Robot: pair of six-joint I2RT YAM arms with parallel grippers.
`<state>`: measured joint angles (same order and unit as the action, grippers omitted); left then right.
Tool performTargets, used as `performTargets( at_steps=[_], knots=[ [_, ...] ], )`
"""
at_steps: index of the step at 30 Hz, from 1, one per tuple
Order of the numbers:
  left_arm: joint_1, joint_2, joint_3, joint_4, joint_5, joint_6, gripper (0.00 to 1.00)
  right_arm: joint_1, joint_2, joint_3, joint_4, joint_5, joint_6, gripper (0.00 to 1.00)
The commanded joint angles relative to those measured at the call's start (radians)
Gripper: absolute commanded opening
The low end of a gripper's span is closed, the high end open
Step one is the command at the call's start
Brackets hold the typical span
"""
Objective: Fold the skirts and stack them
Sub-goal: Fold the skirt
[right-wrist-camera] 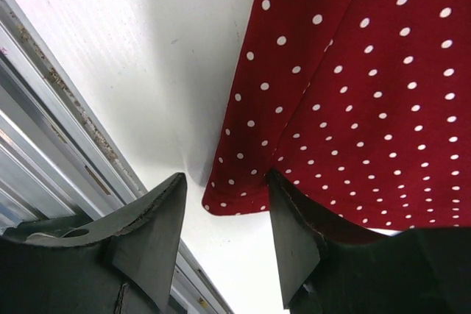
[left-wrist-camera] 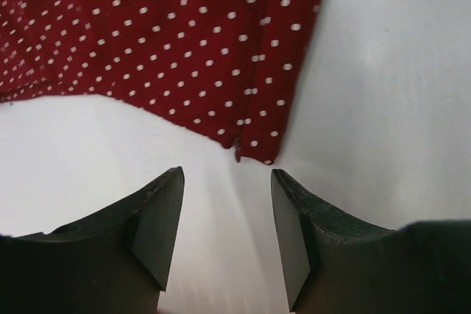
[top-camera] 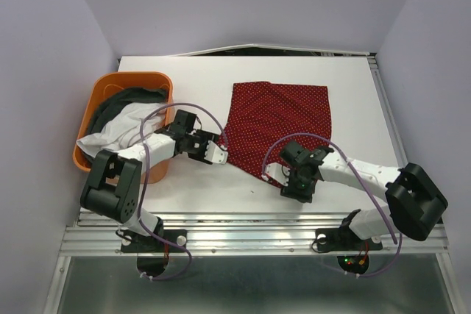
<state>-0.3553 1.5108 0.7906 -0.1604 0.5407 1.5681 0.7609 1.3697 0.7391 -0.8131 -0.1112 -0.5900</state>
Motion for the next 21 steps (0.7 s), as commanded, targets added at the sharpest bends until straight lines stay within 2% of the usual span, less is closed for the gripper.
performTargets(
  at_steps=[1,9,11,12,13,14,15,17,18,21],
  knots=[
    [-0.034,0.009,-0.036,-0.031,0.005,0.158,0.62,0.015,0.002,0.013,-0.043,0.002,-0.007,0.54],
    [-0.066,0.052,-0.025,-0.015,-0.01,0.204,0.61,0.058,0.048,0.019,-0.072,-0.001,-0.013,0.51],
    [-0.074,0.066,-0.021,0.001,-0.012,0.207,0.58,0.058,0.06,0.014,-0.049,0.011,-0.004,0.45],
    [-0.079,0.072,-0.019,0.002,-0.016,0.207,0.57,0.058,0.065,0.01,-0.043,0.018,-0.005,0.39],
    [-0.082,0.084,-0.016,0.005,-0.021,0.21,0.51,0.058,0.075,0.002,-0.034,0.027,0.001,0.35],
    [-0.088,0.089,-0.014,0.016,-0.024,0.207,0.44,0.058,0.081,0.002,-0.032,0.033,0.005,0.27],
    [-0.089,0.092,-0.014,0.022,-0.024,0.207,0.43,0.058,0.081,0.003,-0.032,0.036,0.009,0.23],
    [-0.091,0.1,-0.016,0.039,-0.022,0.195,0.31,0.058,0.066,0.003,-0.025,0.051,0.019,0.16],
    [-0.093,0.1,-0.016,0.042,-0.021,0.188,0.24,0.058,0.06,0.003,-0.026,0.054,0.022,0.1],
    [-0.093,0.089,-0.016,0.039,-0.019,0.156,0.13,0.058,0.026,0.014,-0.032,0.062,0.03,0.01]
  ],
)
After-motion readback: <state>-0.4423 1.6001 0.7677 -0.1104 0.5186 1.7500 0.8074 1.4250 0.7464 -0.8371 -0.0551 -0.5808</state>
